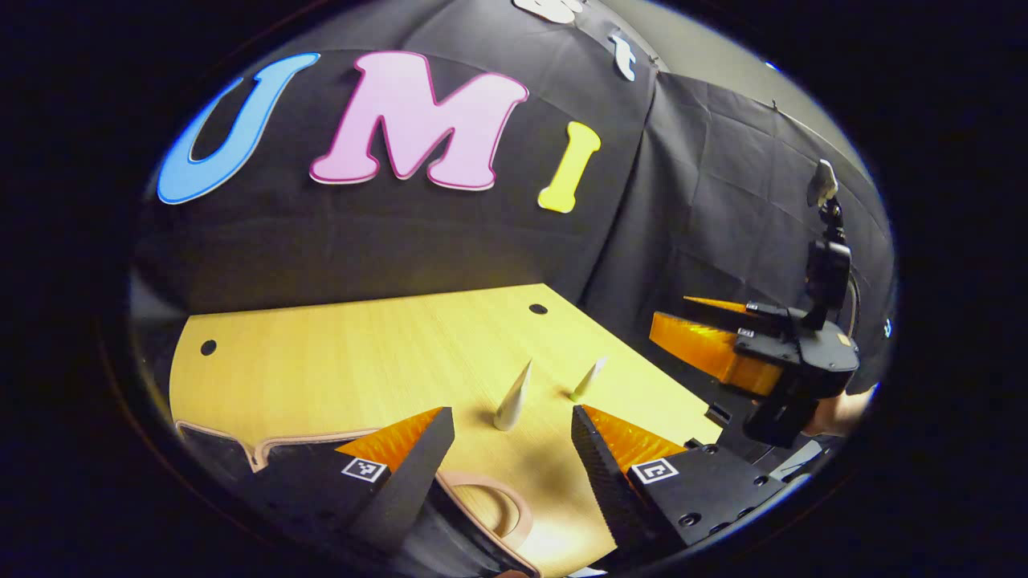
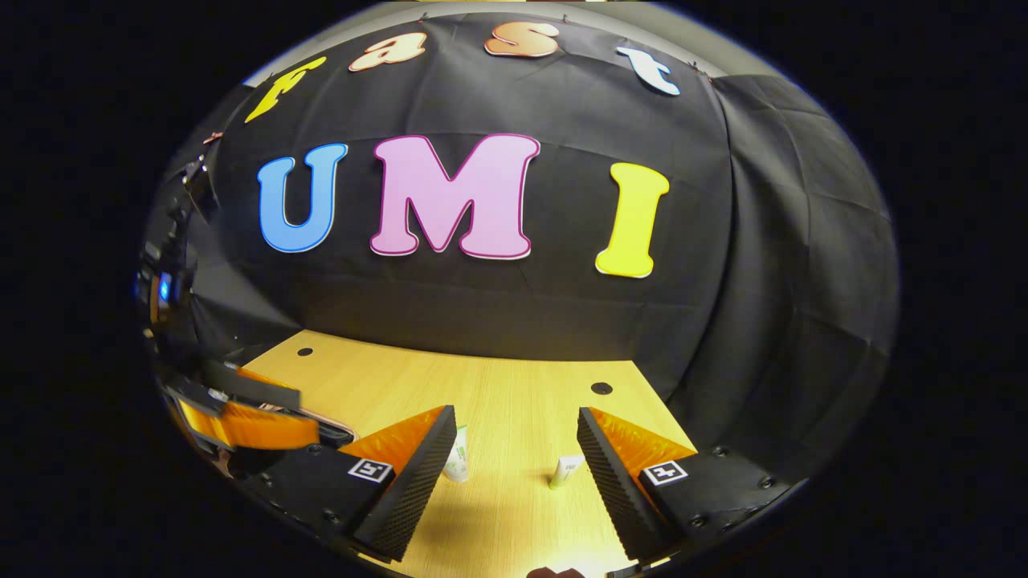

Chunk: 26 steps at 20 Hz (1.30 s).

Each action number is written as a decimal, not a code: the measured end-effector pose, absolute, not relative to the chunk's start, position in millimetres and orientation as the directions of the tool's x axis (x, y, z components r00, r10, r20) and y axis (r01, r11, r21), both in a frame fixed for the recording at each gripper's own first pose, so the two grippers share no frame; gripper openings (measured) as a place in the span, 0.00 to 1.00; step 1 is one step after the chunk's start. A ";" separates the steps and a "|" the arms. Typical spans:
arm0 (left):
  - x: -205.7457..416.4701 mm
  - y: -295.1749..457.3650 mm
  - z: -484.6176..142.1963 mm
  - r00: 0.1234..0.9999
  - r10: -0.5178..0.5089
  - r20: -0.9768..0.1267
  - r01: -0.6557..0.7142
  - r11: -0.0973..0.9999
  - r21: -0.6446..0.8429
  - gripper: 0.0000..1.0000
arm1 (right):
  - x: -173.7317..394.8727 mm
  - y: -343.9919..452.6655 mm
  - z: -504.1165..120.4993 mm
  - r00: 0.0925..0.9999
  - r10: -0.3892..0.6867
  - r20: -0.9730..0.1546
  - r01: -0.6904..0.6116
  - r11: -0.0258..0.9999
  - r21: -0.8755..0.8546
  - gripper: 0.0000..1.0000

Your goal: First open the suitcase, pack the skin care products into it, and then close the suitcase.

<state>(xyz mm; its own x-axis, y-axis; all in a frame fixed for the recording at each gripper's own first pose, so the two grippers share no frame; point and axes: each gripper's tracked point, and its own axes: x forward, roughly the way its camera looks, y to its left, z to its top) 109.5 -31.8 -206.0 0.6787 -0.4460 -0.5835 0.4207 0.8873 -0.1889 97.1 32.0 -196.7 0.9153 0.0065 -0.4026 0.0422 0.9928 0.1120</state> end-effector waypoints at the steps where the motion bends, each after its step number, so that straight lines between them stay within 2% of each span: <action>1: 116.6 -43.5 -223.6 0.657 -0.443 -0.610 0.419 0.887 -0.194 0.95 | 96.9 25.1 -201.9 0.911 0.008 -0.412 0.046 0.992 0.120 0.96; 5: 156.7 -81.3 -284.6 0.598 -0.434 -0.674 0.427 0.884 -0.191 0.95 | 91.9 8.7 -223.0 0.887 0.048 -0.460 0.037 0.984 0.173 0.96; 12: 207.5 -95.6 -387.5 0.496 -0.309 -0.812 0.387 0.915 -0.112 0.94 | 87.4 -25.8 -269.2 0.834 0.114 -0.540 -0.024 0.985 0.171 0.96; 13: 204.8 -90.5 -383.8 0.485 -0.281 -0.828 0.365 0.926 -0.100 0.76 | 89.5 -28.4 -278.2 0.827 0.122 -0.549 -0.028 0.984 0.175 0.96; 14: 213.7 -93.6 -388.8 0.506 -0.278 -0.817 0.356 0.930 -0.096 0.63 | 92.5 -30.4 -289.4 0.817 0.127 -0.562 -0.033 0.984 0.174 0.96; 15: 213.4 -97.4 -387.1 0.488 -0.287 -0.824 0.350 0.929 -0.117 0.49 | 93.2 -30.8 -301.1 0.807 0.137 -0.574 -0.042 0.983 0.176 0.97; 17: 207.6 -99.7 -380.9 0.472 -0.279 -0.836 0.322 0.938 -0.132 0.49 | 99.8 -29.7 -325.7 0.784 0.164 -0.598 -0.057 0.979 0.194 0.97; 19: 204.4 -102.5 -368.1 0.482 -0.272 -0.833 0.313 0.941 -0.126 0.41 | 110.9 -24.4 -353.2 0.758 0.186 -0.625 -0.078 0.977 0.197 0.98; 20: 199.4 -103.8 -356.9 0.490 -0.272 -0.828 0.311 0.942 -0.125 0.45 | 114.0 -23.0 -367.2 0.739 0.194 -0.645 -0.088 0.977 0.192 0.97; 24: 177.1 -102.0 -299.8 0.537 -0.282 -0.795 0.320 0.940 -0.117 0.44 | 132.2 -9.2 -417.2 0.673 0.245 -0.698 -0.097 0.965 0.245 0.98; 25: 168.5 -96.2 -290.9 0.543 -0.279 -0.792 0.312 0.943 -0.119 0.47 | 135.5 -5.3 -427.9 0.658 0.253 -0.709 -0.091 0.962 0.259 0.98; 26: 157.1 -88.8 -282.1 0.543 -0.273 -0.794 0.289 0.949 -0.128 0.44 | 139.2 -2.9 -437.3 0.650 0.253 -0.716 -0.086 0.961 0.261 0.98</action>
